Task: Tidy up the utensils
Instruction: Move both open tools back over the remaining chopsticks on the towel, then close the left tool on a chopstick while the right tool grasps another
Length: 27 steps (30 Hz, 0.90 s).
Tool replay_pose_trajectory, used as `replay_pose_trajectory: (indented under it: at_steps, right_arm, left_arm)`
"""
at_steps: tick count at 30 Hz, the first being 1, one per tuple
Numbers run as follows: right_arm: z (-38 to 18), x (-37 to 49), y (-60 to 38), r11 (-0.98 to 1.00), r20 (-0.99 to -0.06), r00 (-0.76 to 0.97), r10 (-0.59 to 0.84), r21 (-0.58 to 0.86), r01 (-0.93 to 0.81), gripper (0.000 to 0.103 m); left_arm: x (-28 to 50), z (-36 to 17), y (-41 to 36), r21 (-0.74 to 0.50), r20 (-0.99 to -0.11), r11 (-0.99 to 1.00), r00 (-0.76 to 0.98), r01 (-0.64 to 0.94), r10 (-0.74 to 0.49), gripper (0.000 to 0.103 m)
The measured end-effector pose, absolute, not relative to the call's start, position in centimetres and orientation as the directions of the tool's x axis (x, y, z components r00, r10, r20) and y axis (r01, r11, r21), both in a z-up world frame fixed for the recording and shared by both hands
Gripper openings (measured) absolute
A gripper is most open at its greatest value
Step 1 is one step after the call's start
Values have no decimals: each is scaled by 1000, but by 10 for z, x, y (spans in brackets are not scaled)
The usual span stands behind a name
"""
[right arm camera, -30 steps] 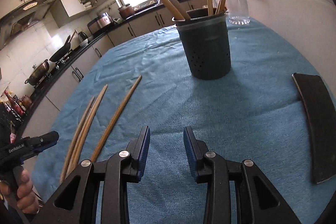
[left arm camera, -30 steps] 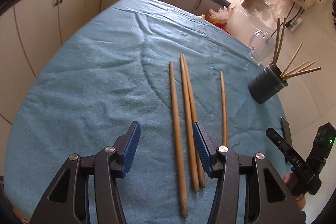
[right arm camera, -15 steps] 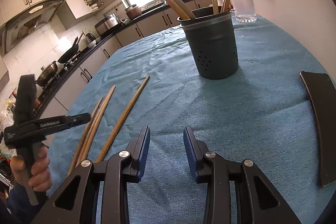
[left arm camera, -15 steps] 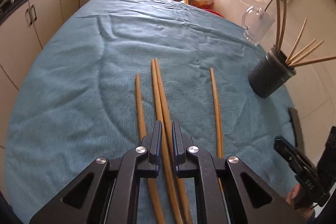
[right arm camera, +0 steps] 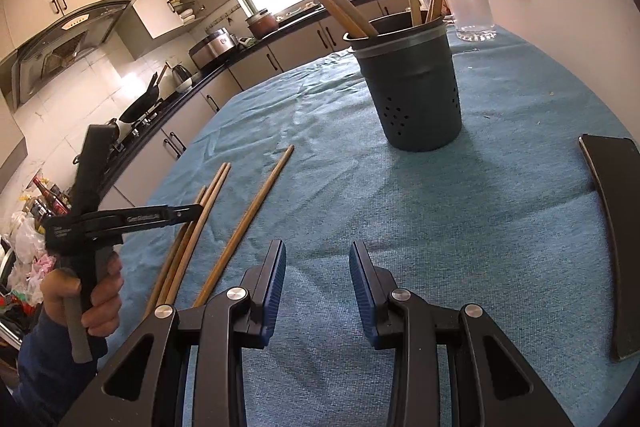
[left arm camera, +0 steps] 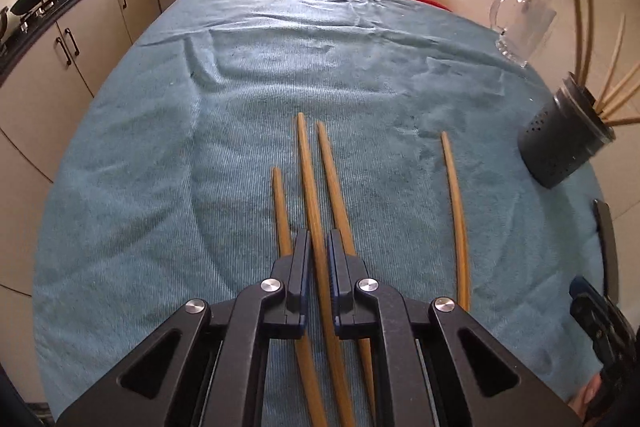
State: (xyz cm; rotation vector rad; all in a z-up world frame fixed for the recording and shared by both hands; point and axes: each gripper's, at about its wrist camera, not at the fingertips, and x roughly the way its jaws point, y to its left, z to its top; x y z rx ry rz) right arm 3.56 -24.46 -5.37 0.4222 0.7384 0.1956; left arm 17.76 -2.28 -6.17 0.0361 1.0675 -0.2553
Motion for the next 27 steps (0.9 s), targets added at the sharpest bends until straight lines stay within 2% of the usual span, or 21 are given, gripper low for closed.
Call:
replay_pose_trajectory:
  at_steps: [5,10,16,21,27]
  right_arm:
    - [-55,38,-245,899,-617,721,316,439,-18,36]
    - [-57,38,-244,907,-633,715,295,422,-1,36]
    - [-50,43,-221,945,-684,678,268,322,-49,36]
    - [-21,65,-191,911,-680,622,387,388,-142,36]
    - [-18,132,-146,879,-738,490,463,454,-147,36]
  left_arm:
    - [199,-63,-30,-74,-875,979,458,192,-156,7]
    - [184,-54,-16,-169,-841,968,486,184,-239,6]
    - [141,-5,26,-287,-736,943,592,167,-329,6]
    - [112,24,63,-364,-661,918,650,159,-374,6]
    - [93,29,81,-389,-639,908,664,158,-389,7]
